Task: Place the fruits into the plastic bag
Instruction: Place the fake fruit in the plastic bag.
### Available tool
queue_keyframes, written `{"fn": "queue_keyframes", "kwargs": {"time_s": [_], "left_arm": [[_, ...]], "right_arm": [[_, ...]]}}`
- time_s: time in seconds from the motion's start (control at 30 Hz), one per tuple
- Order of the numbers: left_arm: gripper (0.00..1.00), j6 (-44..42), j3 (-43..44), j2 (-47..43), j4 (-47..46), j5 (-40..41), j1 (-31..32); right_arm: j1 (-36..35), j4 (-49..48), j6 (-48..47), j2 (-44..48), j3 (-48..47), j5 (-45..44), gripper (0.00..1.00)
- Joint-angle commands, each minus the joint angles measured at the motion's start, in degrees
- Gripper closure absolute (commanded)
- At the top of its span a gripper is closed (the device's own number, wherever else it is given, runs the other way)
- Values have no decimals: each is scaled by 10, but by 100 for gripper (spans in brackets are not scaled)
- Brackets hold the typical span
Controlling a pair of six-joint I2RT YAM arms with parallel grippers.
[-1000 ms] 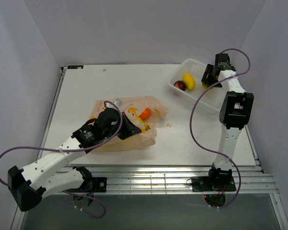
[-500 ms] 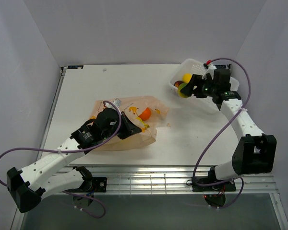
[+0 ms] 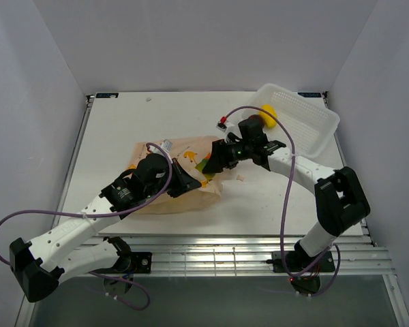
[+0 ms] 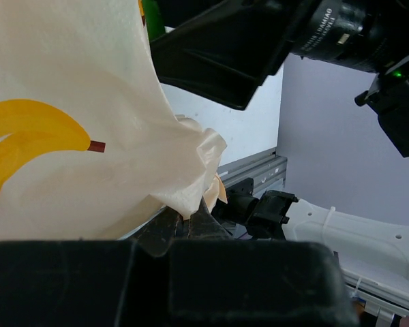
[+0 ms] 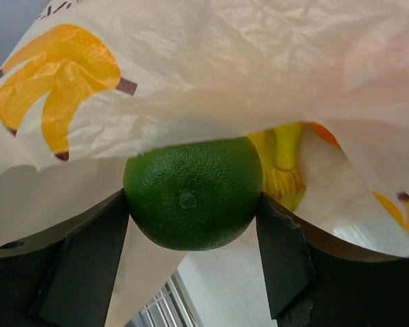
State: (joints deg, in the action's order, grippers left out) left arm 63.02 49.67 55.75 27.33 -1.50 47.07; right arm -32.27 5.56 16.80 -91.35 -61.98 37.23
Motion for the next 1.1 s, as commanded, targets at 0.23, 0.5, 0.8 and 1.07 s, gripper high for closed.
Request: {"fn": "queue_keyframes", "kwargs": {"time_s": [0.23, 0.5, 0.8, 1.07], "left_arm": [[100, 0, 10, -18, -16, -3, 1], [100, -1, 7, -27, -17, -1, 0], [100, 10, -5, -45, -17, 7, 1], [100, 12, -4, -39, -18, 6, 1]], "right_arm": [[-68, -46, 41, -114, -136, -61, 51], [-105, -94, 77, -153, -172, -96, 10], [-107, -57, 44, -117, -145, -114, 10], [-93, 2, -33, 9, -49, -202, 10]]}}
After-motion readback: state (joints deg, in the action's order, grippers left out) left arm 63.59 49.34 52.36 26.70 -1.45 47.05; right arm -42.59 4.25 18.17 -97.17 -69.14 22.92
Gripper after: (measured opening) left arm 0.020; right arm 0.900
